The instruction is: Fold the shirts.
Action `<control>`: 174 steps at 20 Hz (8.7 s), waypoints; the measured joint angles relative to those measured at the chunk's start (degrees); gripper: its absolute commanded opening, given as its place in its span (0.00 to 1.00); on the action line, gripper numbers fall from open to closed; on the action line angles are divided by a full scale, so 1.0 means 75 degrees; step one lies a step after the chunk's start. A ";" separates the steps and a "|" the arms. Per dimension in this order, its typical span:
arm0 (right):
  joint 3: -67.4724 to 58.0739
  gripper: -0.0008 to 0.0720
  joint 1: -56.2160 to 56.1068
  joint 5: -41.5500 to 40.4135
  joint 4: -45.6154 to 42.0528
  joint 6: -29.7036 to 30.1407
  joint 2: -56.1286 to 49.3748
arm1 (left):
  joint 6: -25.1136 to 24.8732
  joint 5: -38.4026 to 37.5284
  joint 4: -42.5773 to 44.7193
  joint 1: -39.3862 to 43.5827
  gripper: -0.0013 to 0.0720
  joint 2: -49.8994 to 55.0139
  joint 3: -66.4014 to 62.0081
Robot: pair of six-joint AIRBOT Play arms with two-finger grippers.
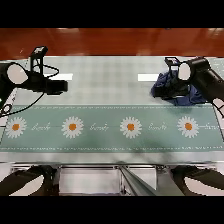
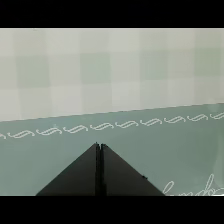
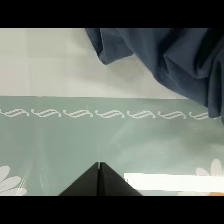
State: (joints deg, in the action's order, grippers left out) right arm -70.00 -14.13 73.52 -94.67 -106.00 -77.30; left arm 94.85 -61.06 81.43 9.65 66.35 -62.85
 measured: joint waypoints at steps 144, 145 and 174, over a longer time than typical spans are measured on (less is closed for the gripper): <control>-0.3445 0.04 0.1008 -0.0242 0.4637 0.2964 0.2774 | -0.3503 -0.0230 -0.7268 -0.2655 0.04 -0.2057 -0.2366; -0.3934 0.04 0.1008 -0.0012 0.4301 0.2876 0.2873 | -0.3494 -0.0265 -0.7268 -0.2911 0.04 -0.2235 -0.2734; 0.2311 0.05 0.1008 -0.0659 0.0921 0.1125 0.3025 | -0.3311 0.0076 -0.5193 -0.2908 0.04 -0.2585 0.2305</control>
State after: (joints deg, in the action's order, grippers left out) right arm -52.66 -6.57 68.58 -87.77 -97.56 -54.61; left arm 70.02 -60.49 42.48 -12.16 46.96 -45.56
